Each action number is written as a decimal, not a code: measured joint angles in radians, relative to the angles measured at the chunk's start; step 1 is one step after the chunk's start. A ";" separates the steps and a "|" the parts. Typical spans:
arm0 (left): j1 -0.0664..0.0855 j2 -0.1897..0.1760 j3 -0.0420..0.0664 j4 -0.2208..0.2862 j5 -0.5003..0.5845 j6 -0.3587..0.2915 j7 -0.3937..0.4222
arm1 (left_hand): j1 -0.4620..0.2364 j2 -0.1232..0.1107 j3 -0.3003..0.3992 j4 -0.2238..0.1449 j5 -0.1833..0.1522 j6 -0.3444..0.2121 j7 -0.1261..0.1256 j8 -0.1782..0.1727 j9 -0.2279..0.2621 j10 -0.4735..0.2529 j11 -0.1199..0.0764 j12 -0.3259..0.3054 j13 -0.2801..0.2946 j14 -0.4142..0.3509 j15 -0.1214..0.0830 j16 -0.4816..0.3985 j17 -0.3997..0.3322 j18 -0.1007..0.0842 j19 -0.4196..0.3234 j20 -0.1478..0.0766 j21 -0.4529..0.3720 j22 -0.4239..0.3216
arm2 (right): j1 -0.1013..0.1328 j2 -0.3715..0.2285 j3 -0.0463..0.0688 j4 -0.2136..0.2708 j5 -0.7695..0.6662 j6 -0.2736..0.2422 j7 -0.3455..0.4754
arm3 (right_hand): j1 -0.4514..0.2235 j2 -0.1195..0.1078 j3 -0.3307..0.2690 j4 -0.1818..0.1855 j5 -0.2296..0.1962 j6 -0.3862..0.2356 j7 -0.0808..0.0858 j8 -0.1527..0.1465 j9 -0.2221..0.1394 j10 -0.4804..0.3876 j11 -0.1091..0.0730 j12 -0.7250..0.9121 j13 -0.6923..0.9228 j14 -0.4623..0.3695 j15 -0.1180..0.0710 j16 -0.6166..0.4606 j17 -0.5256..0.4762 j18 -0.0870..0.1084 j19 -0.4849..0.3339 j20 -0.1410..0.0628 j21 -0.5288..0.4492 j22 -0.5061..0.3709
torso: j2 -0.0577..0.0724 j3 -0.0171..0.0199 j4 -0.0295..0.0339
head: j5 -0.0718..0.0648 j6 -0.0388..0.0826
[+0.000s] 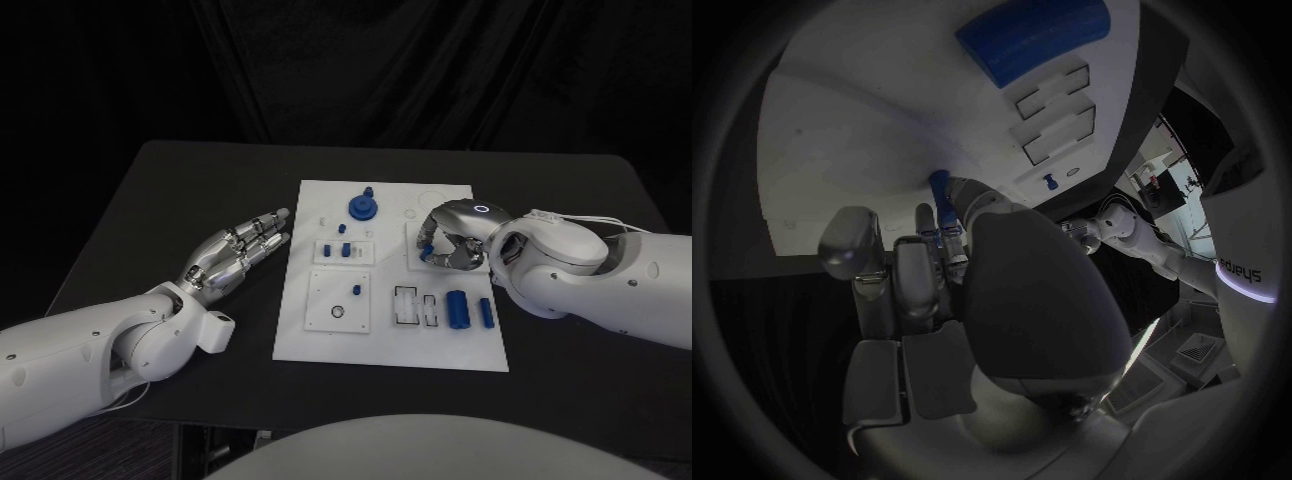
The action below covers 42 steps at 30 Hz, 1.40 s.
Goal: Assemble the parts on the task board
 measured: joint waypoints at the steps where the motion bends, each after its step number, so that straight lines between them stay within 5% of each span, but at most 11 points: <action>1: 0.000 0.000 0.000 0.000 0.000 0.000 0.000 | 0.000 0.000 0.000 0.000 0.000 0.000 0.000 0.000 0.000 0.000 0.000 0.000 0.000 0.000 0.000 0.000 0.000 0.000 0.000 0.000 0.000 0.000 | 0.000 0.000 0.000 -0.001 0.000 0.001 0.000 | 0.000 0.000 0.000 0.000 0.000 0.000 0.000 0.001 0.000 0.002 -0.001 0.000 0.000 0.000 0.000 0.000 0.000 0.000 0.002 -0.002 0.000 0.000 | 0.000 0.0001 0.0002 | 0.000 0.000; 9: -0.001 0.001 0.000 -0.001 0.000 0.001 0.000 | 0.000 0.000 0.000 0.000 0.000 0.002 0.002 0.000 0.000 0.000 0.000 0.001 0.000 0.000 0.000 0.000 0.000 0.000 -0.001 0.001 0.000 0.000 | -0.001 0.002 0.000 -0.002 -0.001 0.003 -0.002 | 0.000 0.000 0.026 -0.012 0.004 0.011 0.004 0.009 0.014 0.044 -0.012 0.000 -0.003 -0.001 -0.008 0.000 -0.005 0.000 0.003 -0.003 0.000 0.000 | 0.000 -0.0001 0.0009 | 0.002 0.000; 19: -0.001 0.002 0.000 -0.003 0.000 0.002 0.000 | 0.000 0.000 0.000 0.000 0.000 0.004 0.004 0.000 0.000 0.000 0.000 0.004 0.000 0.000 0.000 0.000 0.000 0.000 -0.004 0.004 0.000 0.000 | -0.001 0.001 0.000 0.004 -0.002 -0.004 0.001 | 0.004 0.004 0.063 -0.044 0.003 0.048 -0.008 0.037 0.053 0.167 -0.037 -0.017 -0.012 0.005 -0.035 0.000 -0.012 0.000 0.011 -0.032 0.012 0.000 | -0.001 -0.0003 0.0009 | 0.004 0.000; 21: -0.002 0.002 0.000 -0.003 0.000 0.003 0.000 | 0.000 0.000 0.003 -0.003 0.000 0.004 0.004 0.000 0.001 0.000 0.000 0.004 0.000 0.000 0.000 0.000 0.000 0.017 -0.004 0.004 0.000 0.001 | -0.001 -0.001 0.000 0.008 -0.002 -0.009 0.001 | 0.004 0.004 0.068 -0.049 -0.004 0.055 -0.012 0.043 0.063 0.189 -0.043 -0.031 -0.014 0.004 -0.042 -0.006 -0.014 0.000 0.011 -0.032 0.012 0.000 | -0.001 -0.0003 0.0009 | 0.005 0.000; 29: -0.006 0.002 0.000 -0.004 0.000 0.005 0.000 | 0.000 0.000 0.003 -0.003 0.000 0.008 0.008 0.000 0.001 0.000 0.000 0.004 0.000 0.000 0.000 0.000 0.000 0.016 -0.004 0.004 0.000 0.001 | 0.000 -0.025 0.005 0.046 -0.004 -0.031 0.001 | 0.006 0.002 0.071 -0.053 -0.016 0.059 -0.016 0.049 0.083 0.209 -0.045 -0.058 -0.017 0.008 -0.045 -0.012 -0.020 0.000 0.011 -0.040 0.012 0.000 | -0.001 -0.0007 0.0009 | 0.007 0.000; 42: -0.006 0.000 0.000 -0.002 0.000 0.005 0.000 | 0.000 0.000 0.003 -0.003 0.000 0.007 0.007 0.000 0.001 0.000 0.000 0.004 0.000 0.000 0.000 0.000 0.000 0.016 -0.004 0.004 0.000 0.002 | 0.096 -0.060 0.009 0.163 -0.003 -0.040 0.000 | -0.002 0.009 0.074 -0.055 -0.040 0.066 -0.016 0.053 0.097 0.232 -0.054 -0.087 -0.023 0.008 -0.045 -0.012 -0.021 0.000 0.014 -0.043 0.012 0.000 | -0.001 -0.0003 0.0005 | 0.020 0.000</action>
